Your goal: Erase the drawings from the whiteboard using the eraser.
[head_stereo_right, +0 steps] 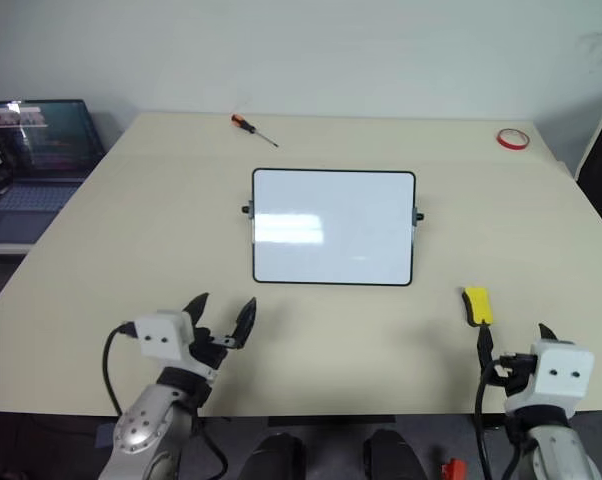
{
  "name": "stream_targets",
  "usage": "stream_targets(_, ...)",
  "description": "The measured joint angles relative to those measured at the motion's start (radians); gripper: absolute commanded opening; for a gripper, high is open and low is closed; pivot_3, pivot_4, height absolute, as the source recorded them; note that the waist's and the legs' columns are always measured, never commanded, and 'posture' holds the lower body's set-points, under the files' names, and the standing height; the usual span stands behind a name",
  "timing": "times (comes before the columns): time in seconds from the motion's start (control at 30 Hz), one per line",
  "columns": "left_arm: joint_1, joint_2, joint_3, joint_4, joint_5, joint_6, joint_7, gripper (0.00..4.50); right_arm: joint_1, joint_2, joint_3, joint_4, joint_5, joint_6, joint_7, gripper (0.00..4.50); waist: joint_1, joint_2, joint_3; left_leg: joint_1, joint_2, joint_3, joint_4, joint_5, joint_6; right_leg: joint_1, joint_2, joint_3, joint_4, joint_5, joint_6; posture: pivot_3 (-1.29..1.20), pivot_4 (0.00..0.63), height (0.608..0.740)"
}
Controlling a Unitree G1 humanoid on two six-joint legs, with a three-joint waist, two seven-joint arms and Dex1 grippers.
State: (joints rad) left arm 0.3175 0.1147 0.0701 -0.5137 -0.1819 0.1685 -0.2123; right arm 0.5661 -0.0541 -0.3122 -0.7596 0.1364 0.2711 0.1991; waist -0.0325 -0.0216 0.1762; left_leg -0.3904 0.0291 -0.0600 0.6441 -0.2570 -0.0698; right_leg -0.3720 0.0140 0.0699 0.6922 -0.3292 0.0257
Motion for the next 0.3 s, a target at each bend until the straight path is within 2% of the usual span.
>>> stream_targets(0.3,0.044,-0.009,-0.043,0.0,0.006,-0.034,0.007,4.5,0.032,-0.027,0.019,0.037,0.003,-0.079,0.019,4.49,0.001,0.0,0.0,0.0,0.0,0.001,0.0,0.0,0.0,0.0,0.0,0.001,0.0,0.0,0.0,0.0,0.15,0.74)
